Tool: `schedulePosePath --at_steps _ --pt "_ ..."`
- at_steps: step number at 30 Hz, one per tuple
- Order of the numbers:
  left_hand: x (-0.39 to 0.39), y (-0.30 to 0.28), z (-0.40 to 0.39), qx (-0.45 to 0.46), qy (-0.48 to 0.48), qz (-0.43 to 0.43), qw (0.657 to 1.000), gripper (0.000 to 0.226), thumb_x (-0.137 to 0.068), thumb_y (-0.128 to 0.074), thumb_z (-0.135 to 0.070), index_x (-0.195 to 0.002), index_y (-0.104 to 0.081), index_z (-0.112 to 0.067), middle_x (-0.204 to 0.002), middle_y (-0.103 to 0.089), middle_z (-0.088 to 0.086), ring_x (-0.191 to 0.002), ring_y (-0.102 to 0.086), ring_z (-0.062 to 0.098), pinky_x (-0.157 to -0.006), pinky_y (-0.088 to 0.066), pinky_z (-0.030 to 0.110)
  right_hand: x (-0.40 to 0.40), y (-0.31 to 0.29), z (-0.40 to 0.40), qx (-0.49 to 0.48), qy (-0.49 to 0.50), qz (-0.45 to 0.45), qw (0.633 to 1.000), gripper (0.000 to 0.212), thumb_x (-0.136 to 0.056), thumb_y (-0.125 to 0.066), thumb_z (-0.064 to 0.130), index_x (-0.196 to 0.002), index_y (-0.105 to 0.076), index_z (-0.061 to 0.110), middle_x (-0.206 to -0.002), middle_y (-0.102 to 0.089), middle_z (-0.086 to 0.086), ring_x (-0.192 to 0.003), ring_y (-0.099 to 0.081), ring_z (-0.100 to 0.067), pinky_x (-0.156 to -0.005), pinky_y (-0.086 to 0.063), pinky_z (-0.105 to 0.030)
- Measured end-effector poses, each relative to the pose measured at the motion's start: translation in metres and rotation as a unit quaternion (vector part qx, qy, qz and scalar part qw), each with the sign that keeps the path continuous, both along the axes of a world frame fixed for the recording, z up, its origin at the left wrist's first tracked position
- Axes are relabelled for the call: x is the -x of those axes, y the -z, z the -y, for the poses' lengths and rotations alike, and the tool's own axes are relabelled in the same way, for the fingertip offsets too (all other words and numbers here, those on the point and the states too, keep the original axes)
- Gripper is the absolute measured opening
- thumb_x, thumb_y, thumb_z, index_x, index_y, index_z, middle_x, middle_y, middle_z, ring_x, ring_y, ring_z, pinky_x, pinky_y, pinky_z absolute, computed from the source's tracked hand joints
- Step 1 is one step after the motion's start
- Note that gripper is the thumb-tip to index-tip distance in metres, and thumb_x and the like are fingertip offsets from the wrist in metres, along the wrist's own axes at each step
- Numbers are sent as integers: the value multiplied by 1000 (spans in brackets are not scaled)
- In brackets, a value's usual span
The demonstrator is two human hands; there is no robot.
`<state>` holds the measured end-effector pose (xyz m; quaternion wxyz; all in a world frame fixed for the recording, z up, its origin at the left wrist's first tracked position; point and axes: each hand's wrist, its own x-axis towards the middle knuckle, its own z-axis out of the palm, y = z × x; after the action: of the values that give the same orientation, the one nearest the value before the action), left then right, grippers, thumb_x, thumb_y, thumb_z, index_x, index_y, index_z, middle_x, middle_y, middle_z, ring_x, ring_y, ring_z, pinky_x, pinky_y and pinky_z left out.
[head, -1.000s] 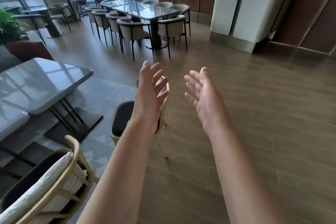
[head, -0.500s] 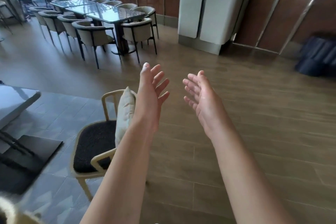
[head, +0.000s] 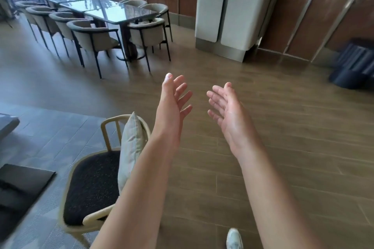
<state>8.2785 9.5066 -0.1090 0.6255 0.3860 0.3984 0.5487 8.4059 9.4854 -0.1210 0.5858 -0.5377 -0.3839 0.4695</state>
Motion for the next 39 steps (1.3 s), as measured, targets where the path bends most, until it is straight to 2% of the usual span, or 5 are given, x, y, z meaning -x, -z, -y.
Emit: schedulePosePath --at_steps 12,16,22,31,39 --pt "-14 22 -127 43 -207 10 977 52 -104 -31 -55 -136 -58 -24 -137 -61 1 -122 -61 17 -107 -46 44 -7 25 -179 25 -217 -26 975 58 -96 -44 58 -140 -55 21 -128 -66 9 -122 -58 -6 -103 -49 -35" --pt "16 26 -136 57 -326 9 944 56 -106 -26 -54 -141 -53 -20 -143 -57 4 -127 -58 20 -111 -43 45 44 29 -210 73 -324 -36 943 48 -104 -42 43 -138 -56 14 -130 -65 -1 -119 -60 -11 -106 -48 -38" --pt "68 31 -125 71 -454 3 888 57 -106 -24 -54 -143 -52 -22 -146 -54 4 -131 -55 21 -115 -38 46 118 47 -214 123 -482 -36 867 53 -103 -43 43 -145 -49 12 -144 -56 -6 -136 -49 -20 -115 -37 -38" --pt "118 57 -138 84 -504 -11 860 58 -105 -25 -56 -146 -49 -21 -149 -52 6 -132 -54 22 -116 -37 50 172 56 -249 95 -526 -1 845 52 -104 -41 48 -143 -51 15 -138 -61 0 -128 -55 -14 -112 -43 -41" --pt "142 53 -153 102 -565 -39 817 61 -106 -23 -56 -151 -43 -20 -154 -46 6 -135 -49 19 -115 -34 43 198 52 -284 116 -567 7 816 50 -105 -41 43 -144 -50 14 -140 -59 -2 -132 -52 -18 -115 -39 -42"
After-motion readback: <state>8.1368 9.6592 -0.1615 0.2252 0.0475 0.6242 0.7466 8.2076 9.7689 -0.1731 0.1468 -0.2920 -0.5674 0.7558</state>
